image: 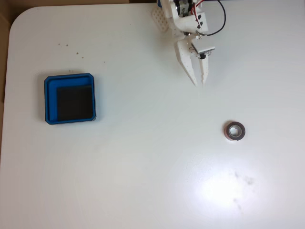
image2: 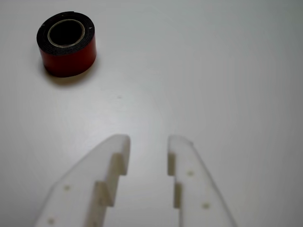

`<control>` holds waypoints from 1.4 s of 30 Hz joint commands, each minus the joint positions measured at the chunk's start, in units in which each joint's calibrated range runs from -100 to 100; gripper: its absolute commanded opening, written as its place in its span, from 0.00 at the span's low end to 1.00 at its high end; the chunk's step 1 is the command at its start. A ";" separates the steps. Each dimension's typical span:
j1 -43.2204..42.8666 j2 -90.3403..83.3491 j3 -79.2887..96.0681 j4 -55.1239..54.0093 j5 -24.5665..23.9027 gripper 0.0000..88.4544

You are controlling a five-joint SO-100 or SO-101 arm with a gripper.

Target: Pick the red roll and drop it in the blue box

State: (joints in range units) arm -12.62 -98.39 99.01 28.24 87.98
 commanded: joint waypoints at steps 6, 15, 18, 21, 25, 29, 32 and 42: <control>-1.11 17.62 -16.62 -0.77 -0.42 0.02; -1.60 38.94 -38.10 -0.77 0.11 0.02; -1.60 46.05 -44.30 -0.77 0.19 0.02; -1.60 54.91 -52.29 -0.69 0.19 0.02; -1.70 67.54 -63.52 -0.69 0.28 0.02; -1.79 77.66 -73.68 0.47 0.28 0.02; -1.79 83.59 -80.95 4.51 0.19 0.02; -1.79 102.15 -105.30 21.18 0.28 0.02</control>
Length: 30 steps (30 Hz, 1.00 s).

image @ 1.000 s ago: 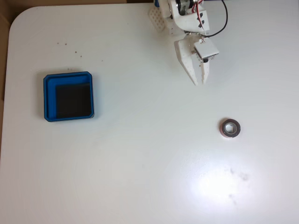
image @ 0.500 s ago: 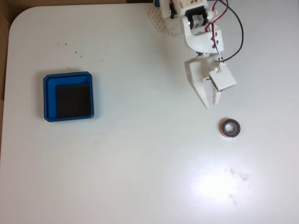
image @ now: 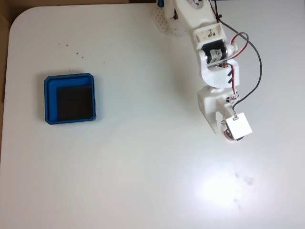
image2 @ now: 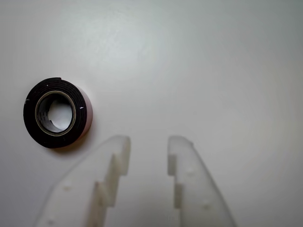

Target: Pick the red roll and drop it in the blue box

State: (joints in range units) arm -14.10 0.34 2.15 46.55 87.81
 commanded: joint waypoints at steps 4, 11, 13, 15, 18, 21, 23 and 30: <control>-0.31 10.95 -15.27 5.43 0.62 0.02; -1.87 18.39 -21.20 8.07 0.71 0.03; -2.36 18.56 -21.38 8.07 0.71 0.05; -3.63 18.64 -21.38 8.07 0.71 0.09; -4.32 19.23 -21.47 8.07 0.71 0.15; -4.41 21.65 -22.91 8.07 0.62 0.19; -4.41 23.74 -25.24 8.07 0.62 0.20; -4.02 27.67 -27.85 8.23 0.62 0.20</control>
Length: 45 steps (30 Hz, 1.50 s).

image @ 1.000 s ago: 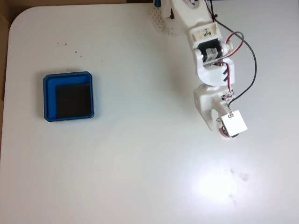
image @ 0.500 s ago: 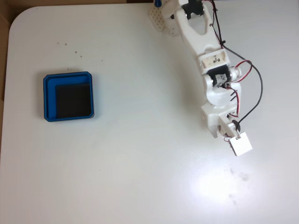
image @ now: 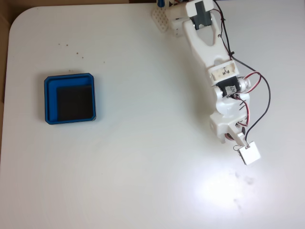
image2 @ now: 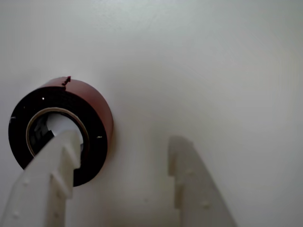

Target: Pick the red roll and drop it in the blue box

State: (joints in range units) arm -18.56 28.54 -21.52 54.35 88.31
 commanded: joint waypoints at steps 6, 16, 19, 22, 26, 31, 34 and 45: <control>0.14 -0.53 -3.99 3.98 0.21 0.20; -0.16 0.48 -4.44 7.94 0.03 0.20; -0.16 1.15 -4.53 7.78 0.03 0.20; -0.16 1.31 -5.79 7.69 -0.05 0.20; -0.16 1.90 -7.68 7.69 -0.05 0.20; -0.25 2.82 -7.77 7.69 -0.05 0.20; -2.01 3.49 -8.21 7.69 -0.05 0.20; -2.40 4.07 -8.30 7.61 -0.05 0.20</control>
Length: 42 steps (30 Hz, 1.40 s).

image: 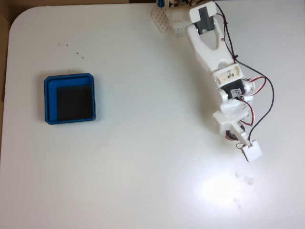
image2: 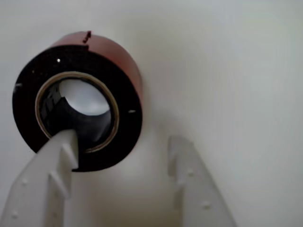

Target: Pick the red roll and drop it in the blue box

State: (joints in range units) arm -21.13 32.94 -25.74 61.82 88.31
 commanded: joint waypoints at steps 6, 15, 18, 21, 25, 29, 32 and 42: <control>0.17 2.60 -5.98 0.14 -0.14 0.20; 0.46 7.86 -9.84 0.14 -0.14 0.20; 0.66 7.45 -9.84 0.22 -0.05 0.19; 0.56 7.36 -9.84 0.47 0.03 0.19; 0.66 7.20 -9.93 0.88 0.03 0.12; 0.66 6.61 -11.19 0.88 -0.05 0.00; 0.95 6.61 -11.19 0.88 -0.05 0.00; 1.15 -6.77 -10.65 1.13 -0.05 0.01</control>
State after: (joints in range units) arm -20.83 36.83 -33.09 62.40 88.31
